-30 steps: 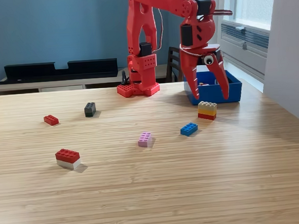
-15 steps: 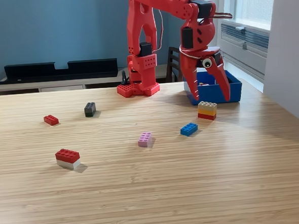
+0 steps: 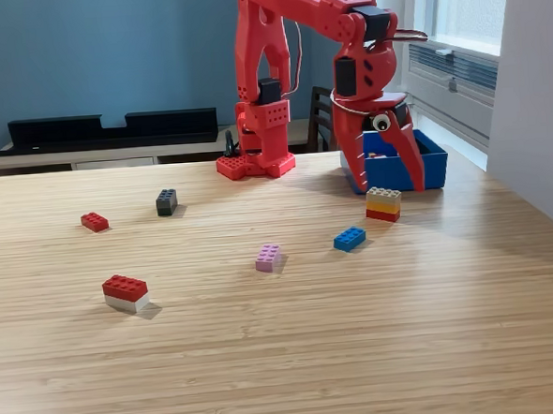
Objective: Grasp a lego block and put it in the bin.
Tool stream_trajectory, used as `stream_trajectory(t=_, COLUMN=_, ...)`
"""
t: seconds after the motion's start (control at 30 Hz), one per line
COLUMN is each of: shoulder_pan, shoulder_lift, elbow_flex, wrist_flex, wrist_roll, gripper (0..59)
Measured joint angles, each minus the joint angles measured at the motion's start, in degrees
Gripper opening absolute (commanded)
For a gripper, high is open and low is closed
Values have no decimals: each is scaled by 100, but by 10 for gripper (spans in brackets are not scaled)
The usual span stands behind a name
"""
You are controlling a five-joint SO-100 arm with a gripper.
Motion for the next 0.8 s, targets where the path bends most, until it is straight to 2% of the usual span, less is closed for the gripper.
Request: stream_trajectory(t=0.8, shoulder_pan=123, shoulder_lift=-35, elbow_flex=185, wrist_flex=-167, wrist_roll=123, gripper=312)
